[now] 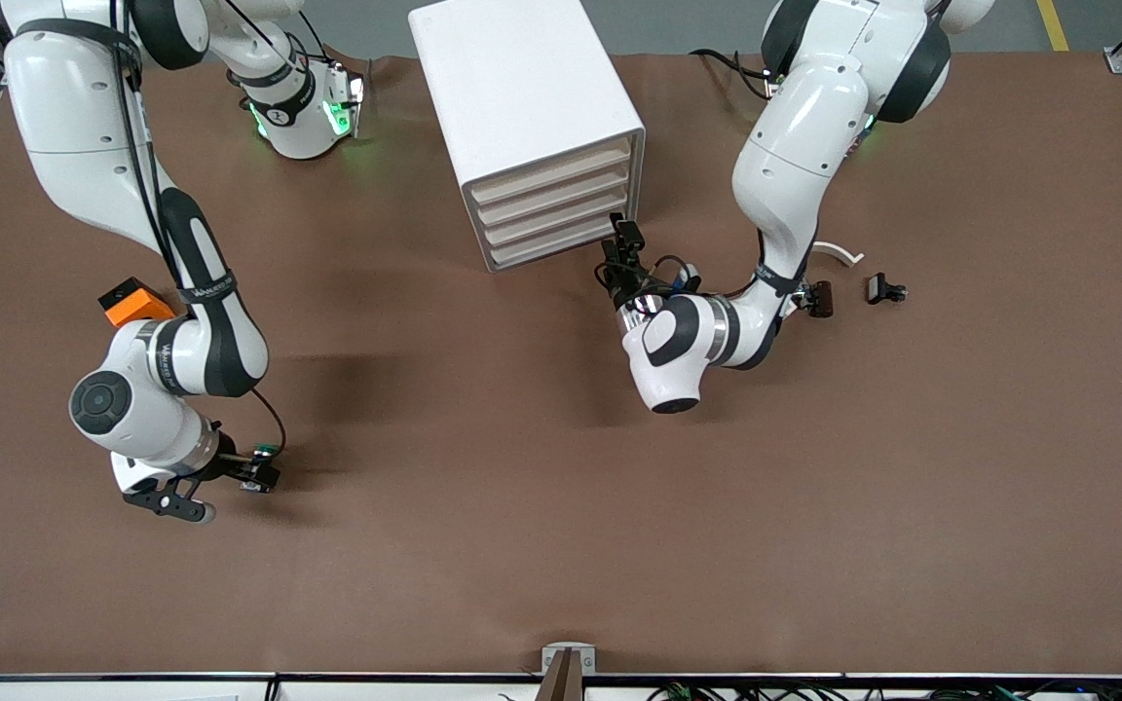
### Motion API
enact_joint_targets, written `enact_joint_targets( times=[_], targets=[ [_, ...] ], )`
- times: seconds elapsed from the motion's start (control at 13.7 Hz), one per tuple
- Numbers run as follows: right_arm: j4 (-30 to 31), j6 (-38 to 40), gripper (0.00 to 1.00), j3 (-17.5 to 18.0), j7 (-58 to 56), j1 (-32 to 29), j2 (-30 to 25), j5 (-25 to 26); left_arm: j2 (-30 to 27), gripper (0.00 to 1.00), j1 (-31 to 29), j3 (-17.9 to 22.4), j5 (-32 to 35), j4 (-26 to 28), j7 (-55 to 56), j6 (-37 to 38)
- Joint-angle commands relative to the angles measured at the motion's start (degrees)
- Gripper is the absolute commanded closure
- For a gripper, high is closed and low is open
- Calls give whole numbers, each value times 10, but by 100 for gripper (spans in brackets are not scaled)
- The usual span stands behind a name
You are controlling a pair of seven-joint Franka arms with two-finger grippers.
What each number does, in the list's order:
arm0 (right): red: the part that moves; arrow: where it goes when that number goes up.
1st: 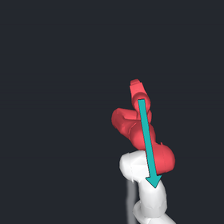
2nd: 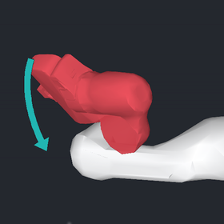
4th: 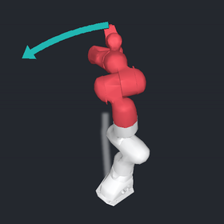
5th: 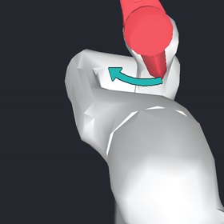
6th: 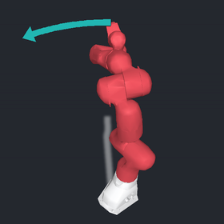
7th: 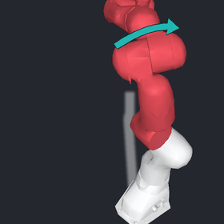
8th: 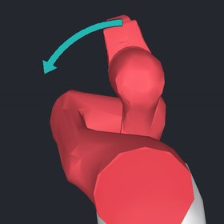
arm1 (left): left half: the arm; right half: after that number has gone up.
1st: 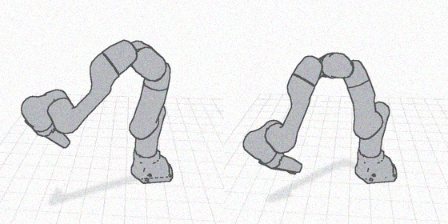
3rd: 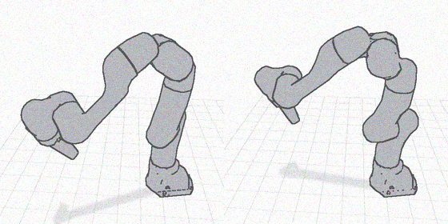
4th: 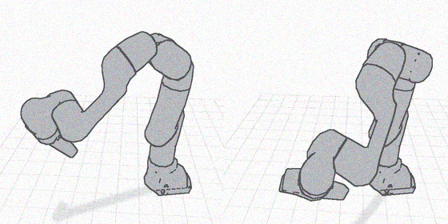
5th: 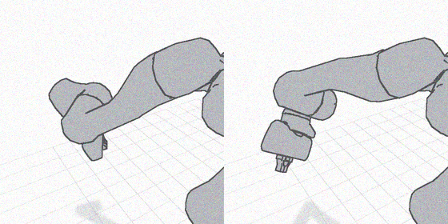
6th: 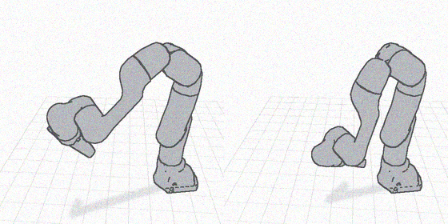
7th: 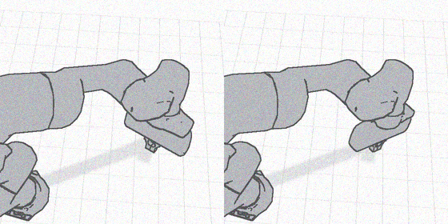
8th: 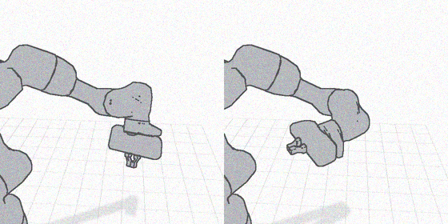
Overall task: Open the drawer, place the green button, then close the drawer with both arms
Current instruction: 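Open the drawer with the left gripper while the right gripper grasps the button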
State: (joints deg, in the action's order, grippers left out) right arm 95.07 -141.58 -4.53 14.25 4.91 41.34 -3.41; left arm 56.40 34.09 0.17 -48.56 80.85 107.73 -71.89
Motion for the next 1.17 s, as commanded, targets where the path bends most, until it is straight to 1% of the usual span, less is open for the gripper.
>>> enact_joint_targets(
  times=[0.0,0.15,0.29,0.37,0.44,0.51,0.66,0.73,0.8,0.88,0.95,1.02,1.1],
  targets=[
    [-13,-2,0,-3,12,8,15,-5,11,31,16,-6,-17,-13,13,17],
    [-13,-20,0,-3,12,8,20,-5,13,31,32,-6,-17,-12,13,18],
    [-14,-21,0,-3,12,9,26,-5,23,32,47,-6,-16,-6,16,23],
    [-14,-21,0,-3,12,8,29,-4,25,35,48,-6,-16,-4,23,27],
    [-14,-21,0,-3,12,9,30,-3,26,46,48,-7,-17,-4,23,30],
    [-15,-20,0,-3,11,9,30,-3,27,61,48,-7,-17,-4,23,32],
    [-17,-20,0,-3,4,9,30,0,27,82,47,-7,-17,-4,23,32],
    [-18,-20,21,-3,4,8,30,0,27,94,45,-7,-17,-5,23,32],
    [-19,-19,47,-3,8,8,30,-1,27,99,44,-7,-17,-5,24,32],
    [-30,-16,69,-3,8,8,30,-5,27,100,43,-7,-17,-4,23,32],
    [-37,-15,90,-3,8,7,30,-5,26,100,41,-7,-18,-5,20,33],
    [-37,-15,100,-3,9,7,30,-5,26,100,36,-7,-18,-6,16,33],
    [-37,-15,100,-3,9,6,30,-5,26,100,28,-7,-20,-7,15,33]
  ],
)
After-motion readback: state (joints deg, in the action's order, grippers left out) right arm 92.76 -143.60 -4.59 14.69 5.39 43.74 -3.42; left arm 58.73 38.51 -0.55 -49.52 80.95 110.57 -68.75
